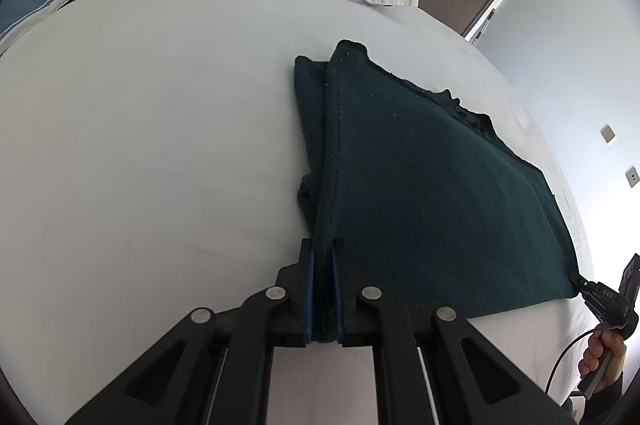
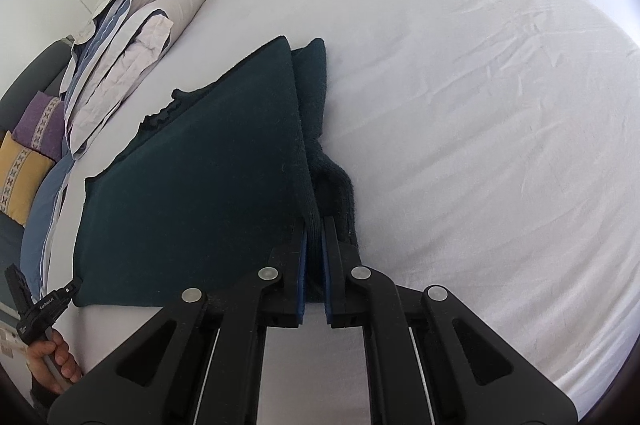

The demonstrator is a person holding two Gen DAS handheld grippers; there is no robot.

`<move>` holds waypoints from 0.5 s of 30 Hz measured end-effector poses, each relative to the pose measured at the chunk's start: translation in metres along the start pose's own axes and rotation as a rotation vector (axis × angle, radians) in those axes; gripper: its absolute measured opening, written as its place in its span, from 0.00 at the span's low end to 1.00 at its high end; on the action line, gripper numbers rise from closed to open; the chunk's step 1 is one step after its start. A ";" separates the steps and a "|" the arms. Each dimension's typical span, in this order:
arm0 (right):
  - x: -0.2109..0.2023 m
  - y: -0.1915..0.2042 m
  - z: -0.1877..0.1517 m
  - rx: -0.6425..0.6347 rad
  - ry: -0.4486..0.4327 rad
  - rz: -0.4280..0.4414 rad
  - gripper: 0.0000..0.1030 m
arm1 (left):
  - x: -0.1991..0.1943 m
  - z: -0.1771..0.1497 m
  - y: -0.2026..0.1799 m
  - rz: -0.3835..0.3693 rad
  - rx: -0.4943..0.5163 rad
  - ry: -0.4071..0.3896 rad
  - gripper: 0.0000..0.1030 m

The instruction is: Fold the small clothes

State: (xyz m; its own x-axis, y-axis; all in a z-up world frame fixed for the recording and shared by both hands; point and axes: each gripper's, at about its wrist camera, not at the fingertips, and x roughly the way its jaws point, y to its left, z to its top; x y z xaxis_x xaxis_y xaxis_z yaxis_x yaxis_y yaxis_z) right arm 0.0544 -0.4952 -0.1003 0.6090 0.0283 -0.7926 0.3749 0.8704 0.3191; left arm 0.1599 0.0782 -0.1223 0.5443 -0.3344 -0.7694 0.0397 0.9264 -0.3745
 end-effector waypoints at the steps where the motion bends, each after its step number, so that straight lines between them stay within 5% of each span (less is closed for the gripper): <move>1: 0.002 0.000 0.001 -0.004 0.004 -0.007 0.05 | 0.000 -0.001 0.000 0.000 -0.001 -0.002 0.08; 15: 0.010 -0.012 -0.001 0.048 0.013 0.006 0.07 | 0.000 -0.008 0.002 0.000 -0.005 -0.008 0.08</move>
State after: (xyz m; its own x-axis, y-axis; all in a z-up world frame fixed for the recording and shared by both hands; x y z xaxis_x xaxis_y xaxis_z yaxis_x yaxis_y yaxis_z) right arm 0.0549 -0.5050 -0.1129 0.6022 0.0406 -0.7973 0.4046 0.8454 0.3486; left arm 0.1535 0.0790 -0.1273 0.5506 -0.3328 -0.7655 0.0357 0.9257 -0.3767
